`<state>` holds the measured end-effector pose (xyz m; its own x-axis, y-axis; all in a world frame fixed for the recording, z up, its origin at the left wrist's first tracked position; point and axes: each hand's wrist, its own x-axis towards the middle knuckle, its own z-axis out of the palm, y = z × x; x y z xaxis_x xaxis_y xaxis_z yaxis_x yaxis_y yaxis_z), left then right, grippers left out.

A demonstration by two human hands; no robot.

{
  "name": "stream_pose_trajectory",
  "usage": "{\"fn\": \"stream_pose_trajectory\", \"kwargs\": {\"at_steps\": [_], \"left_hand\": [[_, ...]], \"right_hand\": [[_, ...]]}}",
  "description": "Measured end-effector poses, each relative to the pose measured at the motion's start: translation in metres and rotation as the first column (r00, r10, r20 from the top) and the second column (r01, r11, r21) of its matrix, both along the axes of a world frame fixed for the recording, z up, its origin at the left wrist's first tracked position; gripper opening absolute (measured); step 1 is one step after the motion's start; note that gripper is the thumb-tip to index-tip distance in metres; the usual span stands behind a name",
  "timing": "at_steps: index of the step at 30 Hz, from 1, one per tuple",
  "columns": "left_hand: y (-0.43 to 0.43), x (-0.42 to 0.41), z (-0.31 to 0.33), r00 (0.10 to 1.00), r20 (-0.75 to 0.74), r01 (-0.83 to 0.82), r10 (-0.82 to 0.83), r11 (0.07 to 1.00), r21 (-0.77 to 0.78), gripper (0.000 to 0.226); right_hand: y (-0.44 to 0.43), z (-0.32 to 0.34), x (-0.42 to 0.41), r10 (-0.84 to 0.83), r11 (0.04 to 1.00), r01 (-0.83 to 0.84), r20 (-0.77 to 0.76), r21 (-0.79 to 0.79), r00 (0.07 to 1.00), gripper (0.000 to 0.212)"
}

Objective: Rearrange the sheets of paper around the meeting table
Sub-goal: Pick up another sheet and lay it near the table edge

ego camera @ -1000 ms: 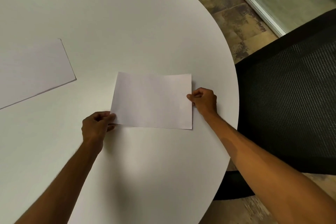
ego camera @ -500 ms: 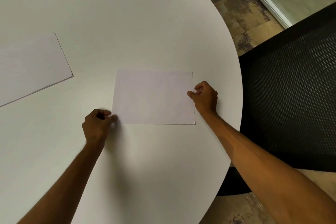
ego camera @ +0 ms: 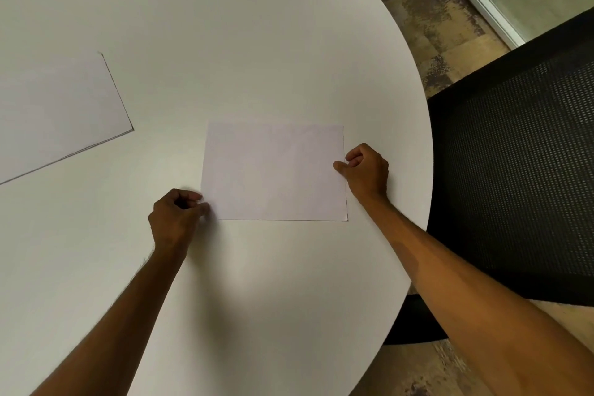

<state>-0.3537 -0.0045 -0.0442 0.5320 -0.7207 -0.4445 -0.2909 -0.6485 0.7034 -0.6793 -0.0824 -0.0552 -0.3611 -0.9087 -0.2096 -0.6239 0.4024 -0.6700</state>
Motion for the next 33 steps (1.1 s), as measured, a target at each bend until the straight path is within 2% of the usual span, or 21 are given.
{"fn": "stream_pose_trajectory", "kwargs": {"at_steps": [9,14,16,19,21,23,25,28,33], "left_hand": [[0.022,0.002,0.004,0.995,-0.014,0.095,-0.095,0.995,0.029,0.034],[0.03,0.002,0.003,0.991,0.031,0.13,-0.131,0.991,0.021,0.037],[0.032,0.001,0.003,0.982,0.1,0.162,-0.16,0.987,-0.013,0.039],[0.038,0.001,0.003,0.887,0.316,0.368,-0.338,0.929,-0.039,0.052],[0.041,0.004,0.004,0.784,0.395,0.522,-0.479,0.853,-0.001,0.066],[0.042,0.009,0.005,0.704,0.414,0.612,-0.577,0.789,0.056,0.074],[0.044,0.014,0.006,0.673,0.392,0.647,-0.627,0.756,0.098,0.078],[0.046,0.016,0.005,0.644,0.411,0.667,-0.645,0.737,0.109,0.071],[0.046,0.016,0.003,0.67,0.396,0.649,-0.628,0.754,0.098,0.068]], "right_hand": [[0.017,-0.002,-0.005,0.13,0.991,-0.131,0.038,0.002,0.991,0.028],[0.026,-0.006,-0.006,0.175,0.984,-0.175,0.022,-0.015,0.984,0.033],[0.029,-0.007,-0.005,0.187,0.981,-0.187,0.005,-0.058,0.982,0.043],[0.037,-0.012,-0.009,0.338,0.922,-0.366,-0.192,-0.13,0.921,0.065],[0.041,-0.017,-0.015,0.482,0.845,-0.523,-0.265,-0.111,0.835,0.07],[0.044,-0.022,-0.02,0.555,0.797,-0.599,-0.3,-0.077,0.776,0.068],[0.045,-0.027,-0.023,0.556,0.792,-0.609,-0.358,-0.046,0.75,0.064],[0.046,-0.029,-0.023,0.545,0.799,-0.601,-0.386,-0.03,0.744,0.062],[0.046,-0.03,-0.023,0.54,0.802,-0.597,-0.383,-0.038,0.75,0.062]]}}
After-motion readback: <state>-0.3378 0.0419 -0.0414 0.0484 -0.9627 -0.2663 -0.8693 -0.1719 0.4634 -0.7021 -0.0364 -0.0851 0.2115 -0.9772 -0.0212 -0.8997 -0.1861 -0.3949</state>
